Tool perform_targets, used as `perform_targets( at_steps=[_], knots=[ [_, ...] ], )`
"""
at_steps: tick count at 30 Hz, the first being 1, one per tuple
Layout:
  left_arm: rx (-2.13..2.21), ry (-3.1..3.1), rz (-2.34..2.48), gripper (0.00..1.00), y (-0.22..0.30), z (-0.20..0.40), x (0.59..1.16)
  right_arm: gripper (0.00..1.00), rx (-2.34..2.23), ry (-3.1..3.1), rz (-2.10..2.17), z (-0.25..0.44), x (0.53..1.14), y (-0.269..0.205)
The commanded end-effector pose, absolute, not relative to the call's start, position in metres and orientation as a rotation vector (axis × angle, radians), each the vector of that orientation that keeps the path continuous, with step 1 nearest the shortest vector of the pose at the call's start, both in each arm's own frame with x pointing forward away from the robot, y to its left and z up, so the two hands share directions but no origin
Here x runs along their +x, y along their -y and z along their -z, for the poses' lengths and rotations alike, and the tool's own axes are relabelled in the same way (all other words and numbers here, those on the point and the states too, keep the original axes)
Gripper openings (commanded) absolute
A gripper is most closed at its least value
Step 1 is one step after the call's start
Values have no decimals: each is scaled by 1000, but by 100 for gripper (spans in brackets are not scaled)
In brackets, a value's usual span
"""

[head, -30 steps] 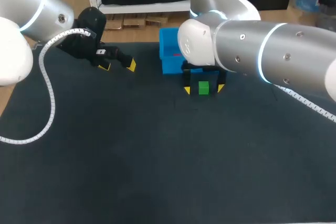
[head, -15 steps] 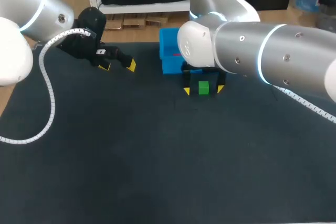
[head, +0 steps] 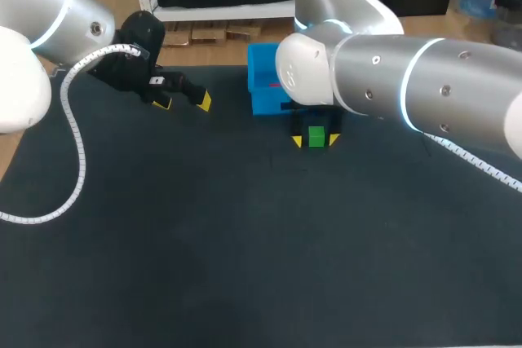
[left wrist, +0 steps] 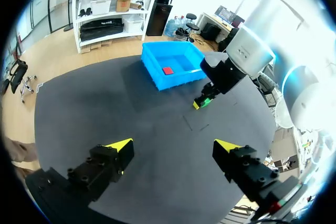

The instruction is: Use the left arm to pick the red cube and place it into the blue plastic box first, then use the right arm to grasp the green cube and put it into the same blue plastic box after the first action is fully finished.

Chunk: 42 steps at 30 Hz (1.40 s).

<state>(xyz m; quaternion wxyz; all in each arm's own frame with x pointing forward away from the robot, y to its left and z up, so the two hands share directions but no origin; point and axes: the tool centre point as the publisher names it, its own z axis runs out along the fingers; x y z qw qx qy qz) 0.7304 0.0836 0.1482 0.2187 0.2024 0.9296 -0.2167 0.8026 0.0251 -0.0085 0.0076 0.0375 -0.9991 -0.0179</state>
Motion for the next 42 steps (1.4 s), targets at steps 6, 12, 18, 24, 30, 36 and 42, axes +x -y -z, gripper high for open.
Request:
perform_targets(
  at_steps=[6,12,18,24,30,36,42],
  knots=[
    [560,-2572,601,100,-84,-148,730,0,122,3125,60,14,800,-26],
    [560,-2572,601,100,-84,-148,730,0,117,3127,55,13,800,-26],
    [560,-2572,601,100,-84,-148,730,0,120,3130,55,8,798,-23],
    [560,-2572,601,100,-84,-148,730,0,107,3135,52,-2,796,-16],
    [560,-2572,601,100,-84,-148,730,0,106,3147,61,-15,791,-12],
    [560,-2572,601,100,-84,-148,730,0,112,3166,79,-33,788,-6],
    [560,-2572,601,100,-84,-148,730,0,126,3184,97,-48,782,2]
  ],
)
